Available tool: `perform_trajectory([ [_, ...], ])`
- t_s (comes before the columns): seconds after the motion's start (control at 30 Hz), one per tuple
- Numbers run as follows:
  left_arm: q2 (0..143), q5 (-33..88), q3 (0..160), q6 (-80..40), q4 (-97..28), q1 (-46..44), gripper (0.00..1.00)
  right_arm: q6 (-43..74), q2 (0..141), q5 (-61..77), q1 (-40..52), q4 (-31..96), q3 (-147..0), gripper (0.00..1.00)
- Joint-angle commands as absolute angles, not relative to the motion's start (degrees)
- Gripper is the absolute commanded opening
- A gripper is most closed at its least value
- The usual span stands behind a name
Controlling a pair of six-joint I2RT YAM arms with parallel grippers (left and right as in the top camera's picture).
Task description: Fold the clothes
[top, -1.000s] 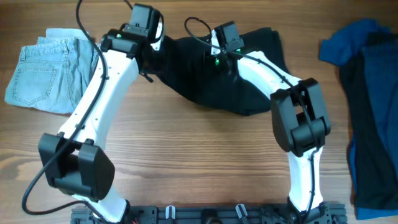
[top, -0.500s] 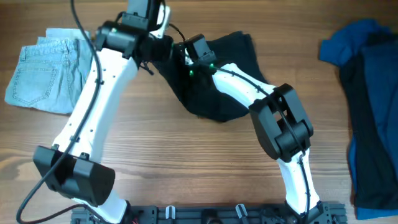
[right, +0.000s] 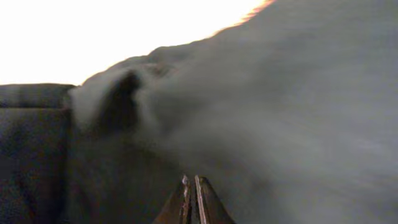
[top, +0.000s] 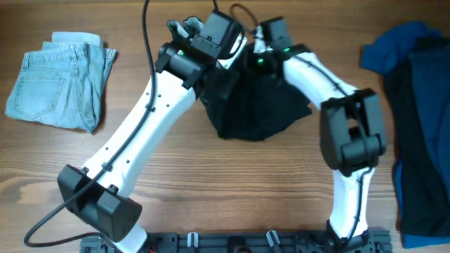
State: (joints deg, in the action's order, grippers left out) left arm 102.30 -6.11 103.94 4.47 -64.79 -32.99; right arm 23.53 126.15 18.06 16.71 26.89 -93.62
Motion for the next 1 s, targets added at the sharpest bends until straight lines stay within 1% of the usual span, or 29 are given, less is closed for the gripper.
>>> perform_trajectory([
  [0.0,100.5,-5.8,105.4,5.8,-62.7,-35.0,0.04,19.4,124.0,13.6,14.1,34.3,-94.1,0.04],
  [0.2,100.5,-5.6,105.4,7.3,-61.4,-38.0,0.04,19.8,124.3,-5.5,13.3,44.3,-93.7,0.04],
  [0.23,100.5,-5.4,105.4,7.3,-61.3,-38.5,0.04,19.9,124.3,-7.4,13.0,45.1,-93.4,0.04],
  [0.3,100.5,-5.4,105.4,7.3,-60.8,-39.2,0.04,19.8,124.3,-6.8,12.0,45.8,-93.4,0.04],
  [0.47,100.5,-5.5,105.4,8.9,-60.9,-39.2,0.04,21.1,124.3,-2.1,10.8,48.6,-92.8,0.04],
  [0.57,100.5,-6.1,105.4,10.9,-61.5,-38.7,0.04,16.6,124.3,13.2,10.9,47.6,-92.7,0.04],
  [0.6,100.5,-6.2,105.4,11.6,-61.6,-37.9,0.04,16.5,124.3,21.0,11.2,47.0,-92.7,0.04],
  [0.67,100.5,-6.1,105.4,11.6,-61.6,-36.3,0.04,16.7,124.3,28.5,12.1,46.5,-92.7,0.04],
  [0.73,100.5,-6.1,105.4,11.6,-61.5,-34.5,0.04,18.7,124.3,29.3,13.9,46.1,-92.6,0.04],
  [0.87,100.5,-6.1,105.4,11.6,-60.9,-32.0,0.04,27.9,124.3,27.9,18.3,42.5,-90.1,0.04],
  [0.97,100.5,-6.1,105.4,11.9,-60.5,-31.2,0.04,30.6,124.3,30.5,21.1,39.6,-87.7,0.04],
])
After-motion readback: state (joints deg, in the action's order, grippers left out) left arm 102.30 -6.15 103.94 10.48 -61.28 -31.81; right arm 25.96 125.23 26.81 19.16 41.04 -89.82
